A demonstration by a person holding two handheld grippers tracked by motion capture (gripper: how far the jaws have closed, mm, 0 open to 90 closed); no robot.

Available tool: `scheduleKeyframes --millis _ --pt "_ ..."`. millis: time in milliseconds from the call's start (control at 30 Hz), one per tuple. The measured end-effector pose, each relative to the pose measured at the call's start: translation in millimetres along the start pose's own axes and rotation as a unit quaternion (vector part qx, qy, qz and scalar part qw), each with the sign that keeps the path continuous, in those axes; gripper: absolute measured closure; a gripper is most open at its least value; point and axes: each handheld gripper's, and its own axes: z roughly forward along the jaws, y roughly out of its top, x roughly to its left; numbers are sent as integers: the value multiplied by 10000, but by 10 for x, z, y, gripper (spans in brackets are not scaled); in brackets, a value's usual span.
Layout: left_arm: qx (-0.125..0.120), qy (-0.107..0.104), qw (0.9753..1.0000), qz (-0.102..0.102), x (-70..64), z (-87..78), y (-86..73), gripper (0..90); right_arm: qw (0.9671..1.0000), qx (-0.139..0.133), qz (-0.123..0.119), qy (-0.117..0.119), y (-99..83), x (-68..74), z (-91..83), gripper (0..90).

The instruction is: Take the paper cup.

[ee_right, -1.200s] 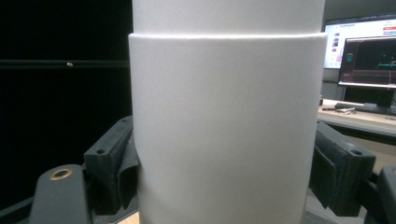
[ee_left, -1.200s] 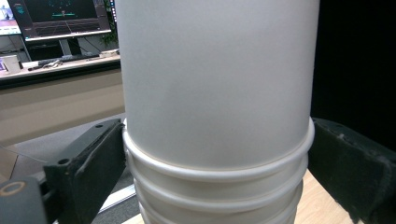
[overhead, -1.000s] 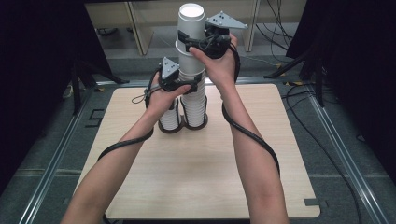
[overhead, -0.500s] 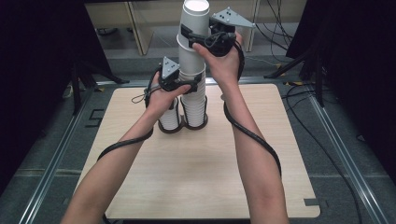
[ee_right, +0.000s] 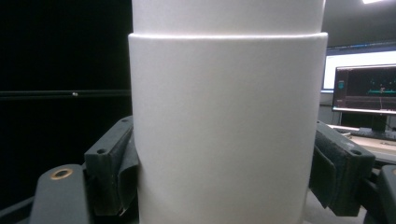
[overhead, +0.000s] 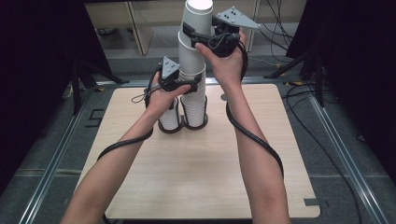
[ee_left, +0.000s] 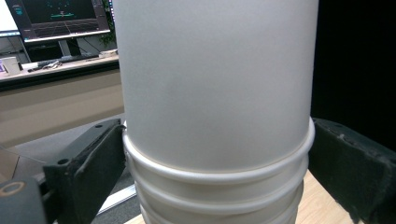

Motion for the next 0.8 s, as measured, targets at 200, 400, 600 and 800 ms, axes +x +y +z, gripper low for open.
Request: scheduleKeyframes --millis 200,400,600,800 --pt "24 -26 10000 25 5 -3 1 52 10000 -35 36 -16 25 30 -94 212" --pt "-21 -89 10000 40 13 -25 6 53 10000 -96 11 19 20 59 -189 212" --pt "-114 -137 9997 162 1 -112 35 6 9999 -125 -88 37 -17 113 -341 212" --pt "-72 -89 9988 468 -39 -235 49 0 9997 -88 -206 44 -39 116 -449 212"
